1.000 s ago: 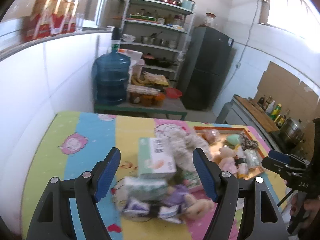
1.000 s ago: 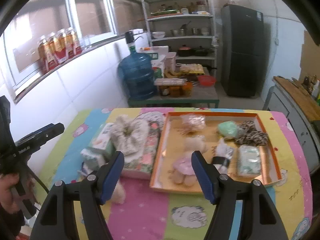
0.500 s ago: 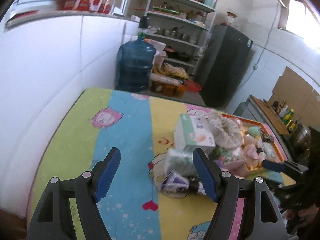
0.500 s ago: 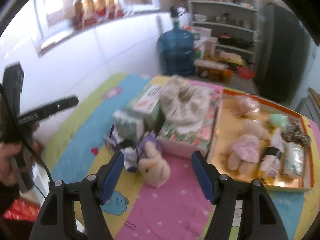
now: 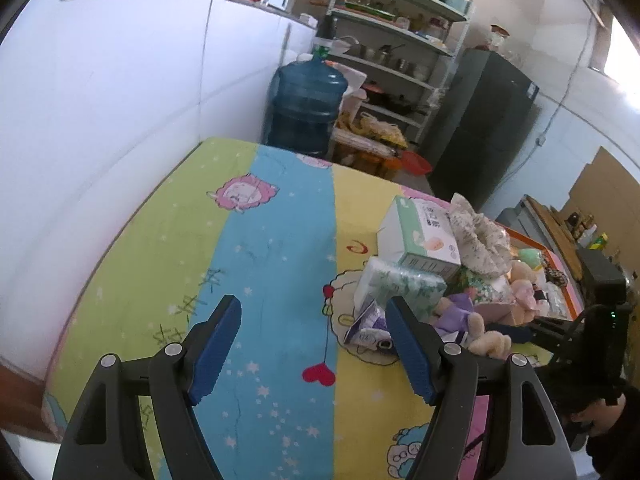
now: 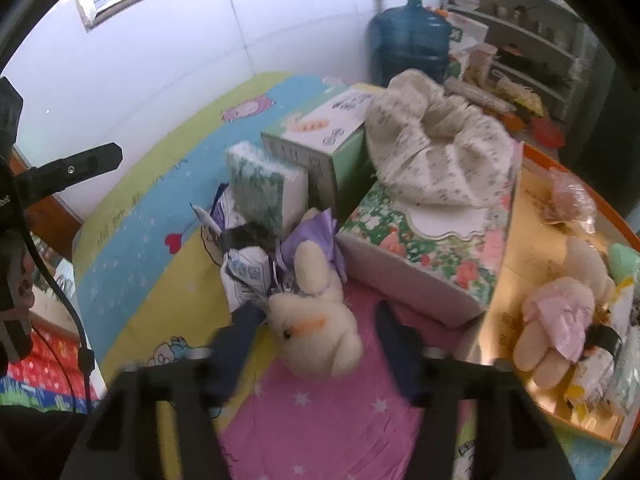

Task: Organize soft objects
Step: 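Grasp the cream plush bunny with purple bow with the right tool, then grasp the white-purple snack bag with black band with the left tool while the right tool holds the bunny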

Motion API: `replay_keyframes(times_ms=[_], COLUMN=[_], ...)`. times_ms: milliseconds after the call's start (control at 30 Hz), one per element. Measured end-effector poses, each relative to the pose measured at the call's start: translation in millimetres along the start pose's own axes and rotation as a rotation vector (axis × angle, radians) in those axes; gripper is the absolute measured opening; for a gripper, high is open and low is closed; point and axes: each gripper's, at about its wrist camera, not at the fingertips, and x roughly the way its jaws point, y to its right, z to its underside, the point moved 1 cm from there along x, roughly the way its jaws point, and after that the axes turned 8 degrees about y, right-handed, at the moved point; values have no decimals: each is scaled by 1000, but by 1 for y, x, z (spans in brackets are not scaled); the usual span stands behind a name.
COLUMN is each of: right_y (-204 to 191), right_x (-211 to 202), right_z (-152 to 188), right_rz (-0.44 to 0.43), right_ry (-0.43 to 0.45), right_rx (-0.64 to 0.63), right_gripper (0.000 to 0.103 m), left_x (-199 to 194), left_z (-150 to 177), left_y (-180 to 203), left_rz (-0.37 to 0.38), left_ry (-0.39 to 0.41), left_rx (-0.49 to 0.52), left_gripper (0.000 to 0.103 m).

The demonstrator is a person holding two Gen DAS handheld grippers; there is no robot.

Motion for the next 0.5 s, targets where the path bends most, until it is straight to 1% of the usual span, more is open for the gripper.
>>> replay_keyframes(times_ms=[133, 233, 500], right_y=[0, 1, 2], right_x=[-1, -5, -48], right_z=[0, 1, 13], right_rz=[-22, -36, -29], right_ry=[5, 10, 80], right_rx=[-6, 3, 68], right_gripper=[40, 40, 40], left_x=[2, 5, 23], left_z=[6, 10, 17], left_y=[1, 6, 34], left_rz=[-17, -16, 39], left_ry=[-11, -24, -53], left_rx=[-10, -13, 15], left_gripper=[76, 76, 76])
